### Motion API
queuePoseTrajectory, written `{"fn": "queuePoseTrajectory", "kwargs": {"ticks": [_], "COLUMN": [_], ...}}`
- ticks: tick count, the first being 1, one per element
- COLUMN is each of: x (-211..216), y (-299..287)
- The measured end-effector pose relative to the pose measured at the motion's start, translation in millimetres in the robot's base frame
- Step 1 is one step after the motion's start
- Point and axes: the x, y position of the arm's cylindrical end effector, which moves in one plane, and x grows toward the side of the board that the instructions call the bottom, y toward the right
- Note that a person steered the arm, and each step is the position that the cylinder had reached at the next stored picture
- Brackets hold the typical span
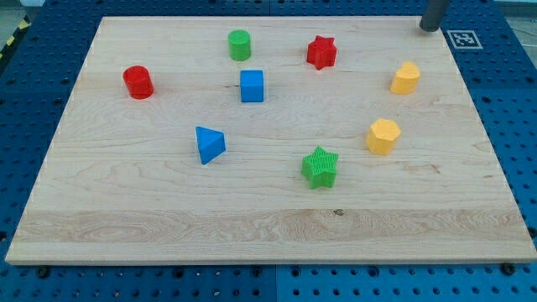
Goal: Move arm to the left of the blue cube
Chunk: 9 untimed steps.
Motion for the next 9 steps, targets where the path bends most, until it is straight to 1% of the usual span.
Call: {"fn": "queuePoseTrajectory", "kwargs": {"ticks": [1,2,5,7,8,9], "x": [-16.3,-22.2,-26.6,-26.6,-25.8,-26.6], "y": [-27.5,-38.7,-110.4,-141.8,-170.9,-222.9]}}
